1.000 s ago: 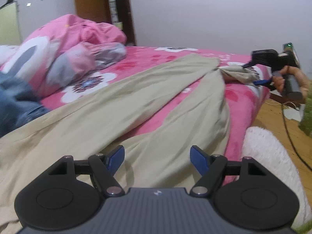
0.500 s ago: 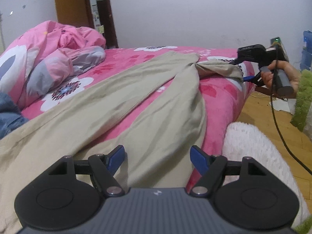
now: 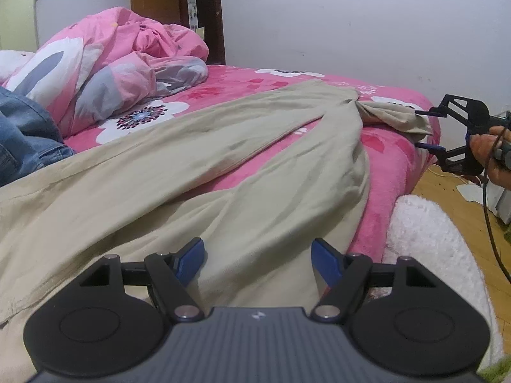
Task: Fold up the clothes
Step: 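Grasp the khaki trouser leg hem with the right gripper, then lift the held hem over the trousers and open the right gripper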
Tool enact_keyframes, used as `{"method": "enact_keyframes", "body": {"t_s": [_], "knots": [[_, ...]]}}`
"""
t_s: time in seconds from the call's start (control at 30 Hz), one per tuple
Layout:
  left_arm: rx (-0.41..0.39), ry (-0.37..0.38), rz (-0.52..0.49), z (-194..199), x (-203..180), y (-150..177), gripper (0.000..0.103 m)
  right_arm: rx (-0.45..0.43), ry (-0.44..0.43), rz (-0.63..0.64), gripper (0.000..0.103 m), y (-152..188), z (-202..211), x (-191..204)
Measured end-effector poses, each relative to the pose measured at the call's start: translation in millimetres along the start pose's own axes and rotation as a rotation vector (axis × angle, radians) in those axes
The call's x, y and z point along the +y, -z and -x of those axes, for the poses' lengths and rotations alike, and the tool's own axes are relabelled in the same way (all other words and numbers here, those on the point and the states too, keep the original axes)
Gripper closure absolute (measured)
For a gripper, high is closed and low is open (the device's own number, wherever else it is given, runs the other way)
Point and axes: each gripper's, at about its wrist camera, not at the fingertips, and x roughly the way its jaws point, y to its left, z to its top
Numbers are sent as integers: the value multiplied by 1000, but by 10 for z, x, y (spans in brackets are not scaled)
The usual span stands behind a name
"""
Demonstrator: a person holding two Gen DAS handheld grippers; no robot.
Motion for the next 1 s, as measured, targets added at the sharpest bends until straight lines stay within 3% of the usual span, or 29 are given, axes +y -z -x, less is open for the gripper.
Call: {"method": "enact_keyframes", "body": {"t_s": [0.13, 0.2, 0.27, 0.3, 0.33, 0.4, 0.63, 0.87, 1.0], "knots": [[-3, -19, -20, 39, -9, 44, 28, 45, -31, 48, 50, 91, -131, 143], [-9, -25, -23, 81, -13, 69, 28, 42, 10, 115, 52, 108, -225, 292], [-15, -21, -17, 130, -10, 94, 28, -11, 89, 234, 64, 90, -309, 483], [-18, -20, -14, 153, -8, 106, 28, -47, 132, 302, 84, 78, -347, 584], [-20, -21, -14, 174, -6, 118, 28, -80, 180, 378, 94, 86, -385, 703], [-23, -22, -13, 216, -2, 141, 27, -135, 187, 492, 97, 146, -358, 942], [-40, -27, -2, 359, 29, 212, 27, -289, -23, 729, 98, 476, 367, 1815], [-99, -25, 55, 516, 165, 192, 27, -434, 22, 877, 98, 764, 636, 2091], [-87, -36, 98, 456, 273, 164, 26, -517, 49, 961, 98, 929, 786, 2246]]}}
